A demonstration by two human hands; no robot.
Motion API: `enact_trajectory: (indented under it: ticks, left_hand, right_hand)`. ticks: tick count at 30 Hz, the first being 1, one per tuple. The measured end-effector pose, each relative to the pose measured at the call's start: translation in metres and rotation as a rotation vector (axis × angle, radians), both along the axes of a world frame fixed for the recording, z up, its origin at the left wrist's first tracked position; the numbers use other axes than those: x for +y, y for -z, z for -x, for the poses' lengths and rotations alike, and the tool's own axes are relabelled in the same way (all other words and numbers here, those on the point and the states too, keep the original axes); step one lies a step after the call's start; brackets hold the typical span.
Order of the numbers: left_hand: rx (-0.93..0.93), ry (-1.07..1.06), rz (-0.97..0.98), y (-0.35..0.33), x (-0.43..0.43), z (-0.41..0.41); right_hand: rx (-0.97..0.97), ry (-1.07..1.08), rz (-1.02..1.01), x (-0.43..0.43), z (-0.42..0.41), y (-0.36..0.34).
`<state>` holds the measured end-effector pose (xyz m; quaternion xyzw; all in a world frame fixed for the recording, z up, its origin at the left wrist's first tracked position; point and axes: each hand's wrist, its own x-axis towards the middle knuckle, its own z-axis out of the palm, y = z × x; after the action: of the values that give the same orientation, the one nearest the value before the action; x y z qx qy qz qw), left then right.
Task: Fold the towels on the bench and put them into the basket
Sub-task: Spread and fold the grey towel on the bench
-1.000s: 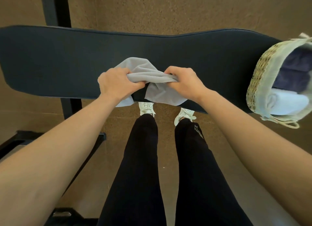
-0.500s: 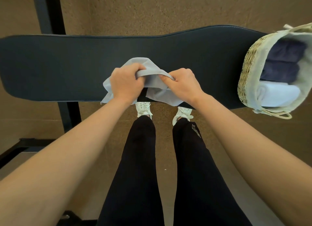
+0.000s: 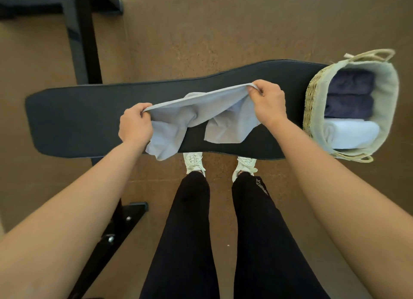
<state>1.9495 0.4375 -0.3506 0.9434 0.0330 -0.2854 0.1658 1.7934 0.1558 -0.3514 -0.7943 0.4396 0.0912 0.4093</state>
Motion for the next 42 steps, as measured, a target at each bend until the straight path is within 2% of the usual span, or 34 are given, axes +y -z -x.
enact_trajectory:
  ticks: [7, 14, 18, 24, 26, 28, 30, 31, 33, 36, 39, 42]
  left_hand:
    - [-0.146, -0.049, 0.351, -0.053, -0.042, -0.048]
    - [-0.277, 0.071, 0.49, -0.091, -0.056, -0.063]
    - [-0.272, 0.205, 0.372, -0.082, -0.039, -0.04]
    - [-0.122, 0.344, 0.148, -0.033, 0.004, 0.023]
    - [0.031, 0.462, -0.04, -0.002, 0.028, 0.04]
    - [0.323, 0.517, -0.239, 0.02, 0.048, 0.056]
    - [0.554, 0.501, -0.308, 0.033, 0.06, 0.073]
    - [0.579, 0.494, -0.294, 0.037, 0.063, 0.079]
    - [0.503, 0.474, -0.244, 0.039, 0.063, 0.088]
    - [0.379, 0.345, -0.105, 0.044, 0.059, 0.085]
    - [0.293, 0.224, -0.014, 0.051, 0.054, 0.07]
    - [0.15, 0.061, -0.036, 0.064, 0.054, 0.046]
  right_hand:
    - [-0.167, 0.126, 0.082, -0.048, -0.037, -0.059]
    - [-0.303, 0.084, 0.23, -0.073, -0.031, -0.111]
    - [-0.227, 0.011, 0.279, -0.065, 0.007, -0.1]
    - [0.057, -0.199, 0.292, -0.007, 0.081, -0.04]
    - [0.264, -0.298, 0.141, 0.016, 0.105, -0.015]
    - [0.487, -0.352, -0.112, 0.035, 0.127, 0.005]
    - [0.634, -0.378, -0.275, 0.047, 0.14, 0.016]
    - [0.67, -0.397, -0.299, 0.051, 0.143, 0.019]
    - [0.659, -0.417, -0.266, 0.055, 0.142, 0.026]
    - [0.531, -0.4, -0.148, 0.06, 0.126, 0.031]
    - [0.433, -0.515, -0.063, 0.067, 0.103, 0.042]
    - [0.455, -0.659, -0.058, 0.08, 0.077, 0.055]
